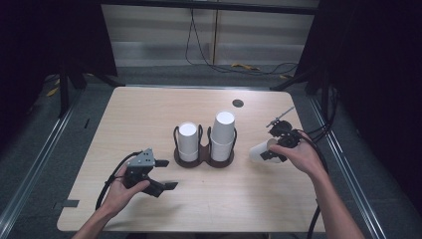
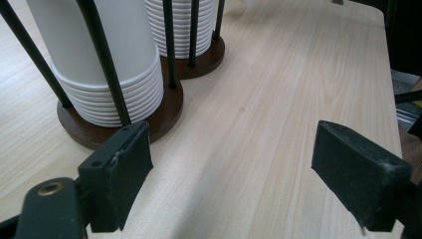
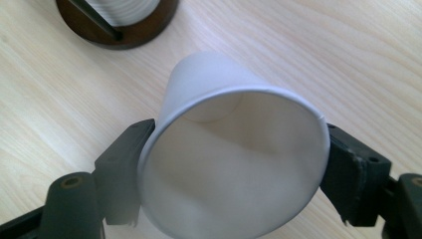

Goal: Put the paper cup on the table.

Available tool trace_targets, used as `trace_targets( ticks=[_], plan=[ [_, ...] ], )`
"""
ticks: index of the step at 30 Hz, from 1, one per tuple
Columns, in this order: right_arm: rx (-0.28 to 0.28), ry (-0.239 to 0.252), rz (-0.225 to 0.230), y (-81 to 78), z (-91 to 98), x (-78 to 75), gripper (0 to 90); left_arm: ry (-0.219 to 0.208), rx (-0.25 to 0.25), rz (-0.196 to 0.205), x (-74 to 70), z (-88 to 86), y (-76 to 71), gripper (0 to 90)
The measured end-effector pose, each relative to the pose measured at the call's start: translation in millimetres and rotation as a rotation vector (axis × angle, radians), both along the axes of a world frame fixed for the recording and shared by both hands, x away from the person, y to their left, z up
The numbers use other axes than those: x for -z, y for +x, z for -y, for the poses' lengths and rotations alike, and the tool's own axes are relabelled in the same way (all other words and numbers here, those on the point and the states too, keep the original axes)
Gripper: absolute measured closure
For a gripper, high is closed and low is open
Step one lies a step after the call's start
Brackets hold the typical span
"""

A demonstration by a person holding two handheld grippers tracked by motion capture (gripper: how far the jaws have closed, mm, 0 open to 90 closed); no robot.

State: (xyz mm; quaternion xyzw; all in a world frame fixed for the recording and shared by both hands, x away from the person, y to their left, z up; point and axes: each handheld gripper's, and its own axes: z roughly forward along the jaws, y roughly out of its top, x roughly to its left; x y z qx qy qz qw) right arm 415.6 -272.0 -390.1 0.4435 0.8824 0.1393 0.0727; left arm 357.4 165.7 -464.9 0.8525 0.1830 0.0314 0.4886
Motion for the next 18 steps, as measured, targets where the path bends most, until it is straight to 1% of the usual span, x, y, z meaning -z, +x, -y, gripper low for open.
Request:
trace_targets(
  ticks=[3,4,6,10,11,13,16,18],
  plan=[
    [0.010,-0.040,-0.020,4.7,-2.7,-0.8,22.1,-0.007,-0.004,-0.001,-0.1,-0.2,-0.1,15.8],
    [0.009,-0.042,-0.025,6.1,-3.5,-1.2,22.1,-0.005,-0.002,0.001,-0.2,-0.6,0.1,15.8],
    [0.011,-0.064,-0.034,8.8,-5.8,-1.3,22.1,-0.004,-0.003,0.000,-0.3,-0.9,0.3,15.8],
    [0.000,-0.094,-0.057,14.1,-9.8,-0.4,22.0,-0.006,-0.004,0.000,0.0,-0.3,-0.2,15.8],
    [-0.005,-0.101,-0.069,15.4,-10.9,-0.2,21.8,-0.002,-0.001,0.001,0.0,-0.3,0.0,15.8],
    [-0.002,-0.104,-0.075,17.2,-13.1,0.2,21.7,-0.001,0.000,0.002,0.4,0.3,0.0,15.8],
    [-0.012,-0.128,-0.092,19.7,-15.0,2.6,21.4,0.002,0.004,-0.005,0.9,1.3,-0.7,15.8],
    [-0.004,-0.150,-0.105,21.5,-16.3,4.9,21.2,0.004,0.004,-0.005,1.4,1.6,-0.5,15.8]
  ],
)
